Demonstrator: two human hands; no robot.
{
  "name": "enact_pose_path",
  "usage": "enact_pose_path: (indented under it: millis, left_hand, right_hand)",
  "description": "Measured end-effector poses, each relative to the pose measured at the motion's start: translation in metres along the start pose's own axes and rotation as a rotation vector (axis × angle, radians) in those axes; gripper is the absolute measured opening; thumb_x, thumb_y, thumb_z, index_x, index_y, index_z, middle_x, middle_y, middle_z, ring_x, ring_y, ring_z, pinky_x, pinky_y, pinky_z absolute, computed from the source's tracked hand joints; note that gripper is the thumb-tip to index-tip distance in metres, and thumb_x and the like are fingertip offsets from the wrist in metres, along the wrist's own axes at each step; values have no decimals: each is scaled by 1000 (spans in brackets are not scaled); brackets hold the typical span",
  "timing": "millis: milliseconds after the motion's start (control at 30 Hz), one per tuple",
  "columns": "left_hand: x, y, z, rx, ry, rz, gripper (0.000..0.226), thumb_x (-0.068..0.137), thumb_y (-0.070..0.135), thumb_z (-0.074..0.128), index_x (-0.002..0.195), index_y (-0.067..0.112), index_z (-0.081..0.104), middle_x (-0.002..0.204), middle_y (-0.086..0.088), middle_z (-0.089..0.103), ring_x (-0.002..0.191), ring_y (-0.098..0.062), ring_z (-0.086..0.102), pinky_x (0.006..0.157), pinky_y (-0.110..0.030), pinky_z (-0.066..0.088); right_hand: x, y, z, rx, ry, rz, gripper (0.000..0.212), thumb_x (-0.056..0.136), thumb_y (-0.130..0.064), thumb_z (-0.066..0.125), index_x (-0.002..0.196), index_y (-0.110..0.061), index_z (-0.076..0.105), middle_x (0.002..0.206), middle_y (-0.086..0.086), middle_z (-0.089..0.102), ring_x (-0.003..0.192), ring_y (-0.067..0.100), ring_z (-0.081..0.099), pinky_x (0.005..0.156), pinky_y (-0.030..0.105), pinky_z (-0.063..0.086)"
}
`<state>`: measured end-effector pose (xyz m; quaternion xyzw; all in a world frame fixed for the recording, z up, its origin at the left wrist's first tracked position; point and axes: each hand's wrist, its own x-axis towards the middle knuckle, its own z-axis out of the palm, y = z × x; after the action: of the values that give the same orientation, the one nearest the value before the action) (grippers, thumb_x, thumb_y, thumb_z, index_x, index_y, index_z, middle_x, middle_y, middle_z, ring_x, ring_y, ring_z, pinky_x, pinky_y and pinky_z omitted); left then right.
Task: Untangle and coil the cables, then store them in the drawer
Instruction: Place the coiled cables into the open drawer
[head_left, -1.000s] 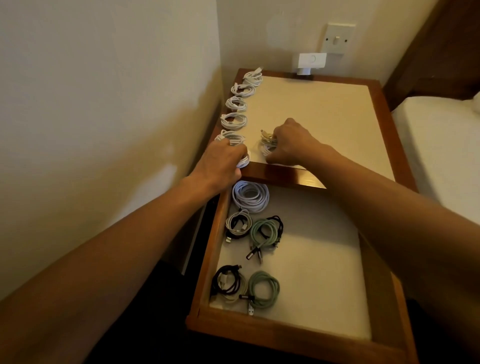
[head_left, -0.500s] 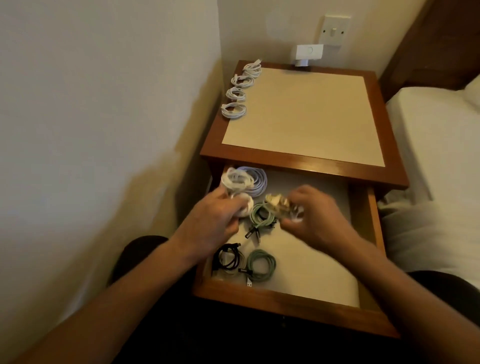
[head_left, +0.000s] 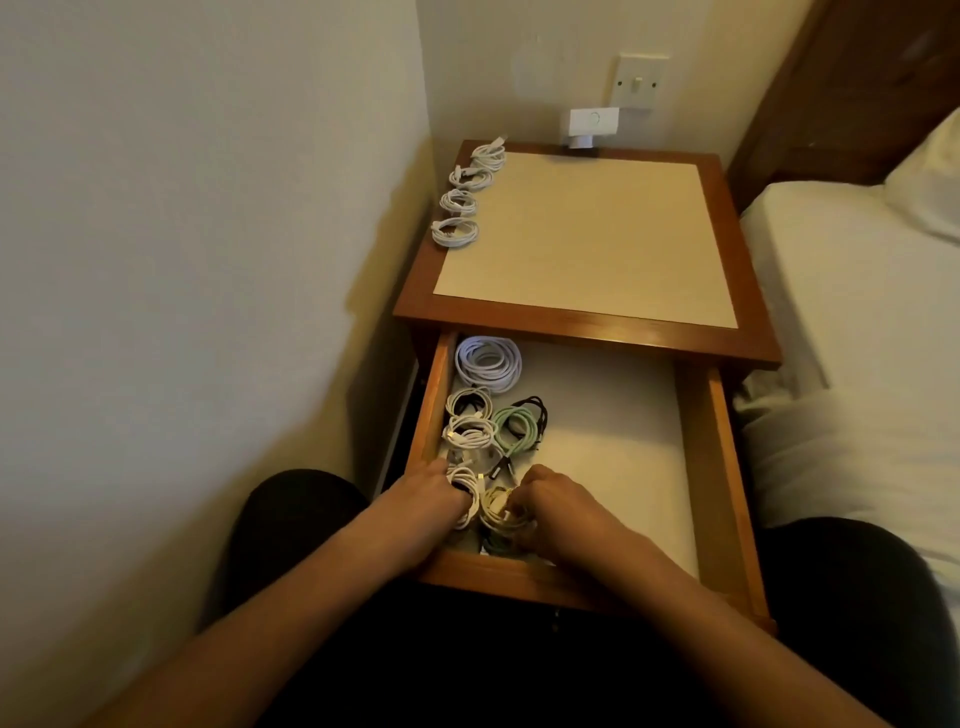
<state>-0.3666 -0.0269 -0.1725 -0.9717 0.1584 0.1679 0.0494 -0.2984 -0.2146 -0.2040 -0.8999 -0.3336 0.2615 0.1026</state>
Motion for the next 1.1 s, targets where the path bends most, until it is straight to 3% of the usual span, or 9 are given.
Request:
enact_pose_path:
  millis: [133,233,300,400,500,700,800,933,1100]
  left_hand:
    - [-3,1,-2,-18,-35,-11,24,105,22,46,115,15,66,111,-5,66,109,-21,51,79,-28,29]
    - [-5,2,-2,-31,-42,14,33,108,36,42,112,15,67,113,-5,66,111,-23,51,87,-33,34]
    - [-5,3,-2,-52,-36,27,33,108,35,41,109,15,68,110,-6,67,109,-23,51,89,-36,34]
    - [-3,0,2,-182,42,14,21,102,27,53,100,15,70,104,-4,68,104,-22,56,86,-34,43]
    - [-2,-6,5,-407,138,-49,10,94,26,65,91,20,73,99,4,67,95,-12,59,82,-34,51]
    - [8,-13,3,-621,395,-248,10,95,27,62,93,21,71,92,7,68,85,-10,62,78,-36,55]
    - [34,-19,0,-489,454,-249,15,98,19,57,103,18,72,100,1,69,97,-17,59,83,-34,51]
    - [74,-23,2,10,145,-184,18,96,21,58,108,21,71,111,-1,70,120,-26,53,104,-43,38]
    - [96,-30,-6,209,36,-180,16,91,21,59,99,21,73,96,-1,72,117,-28,57,115,-61,25]
  right_hand:
    - [0,4,-36,130,89,-3,33,89,-29,75,122,-25,71,126,-1,68,114,20,62,93,34,51]
    - [24,-8,-50,165,229,-19,37,95,-31,69,132,-24,66,133,0,64,118,19,60,97,37,52]
    - [44,-18,-48,115,200,-80,42,96,-30,69,136,-21,62,137,2,60,122,22,57,101,39,50]
    - [68,-25,-45,-29,118,-131,32,95,-24,69,125,-14,69,125,7,64,113,26,61,95,42,52]
    - [77,-25,-52,-2,160,-117,19,96,-24,69,112,-15,75,109,6,70,99,24,66,85,41,55]
    - [58,-6,-79,491,381,44,21,91,-29,78,111,-22,77,103,-8,74,89,6,69,76,26,58]
    - [46,8,-83,412,499,90,20,91,-28,77,108,-19,78,104,-5,72,88,9,68,79,34,59]
    - [39,22,-50,151,477,100,10,93,-29,73,100,-23,77,109,-5,60,91,14,59,82,39,56]
    - [44,32,-12,-7,453,36,17,92,-24,74,109,-23,72,114,-2,56,96,16,57,78,33,55]
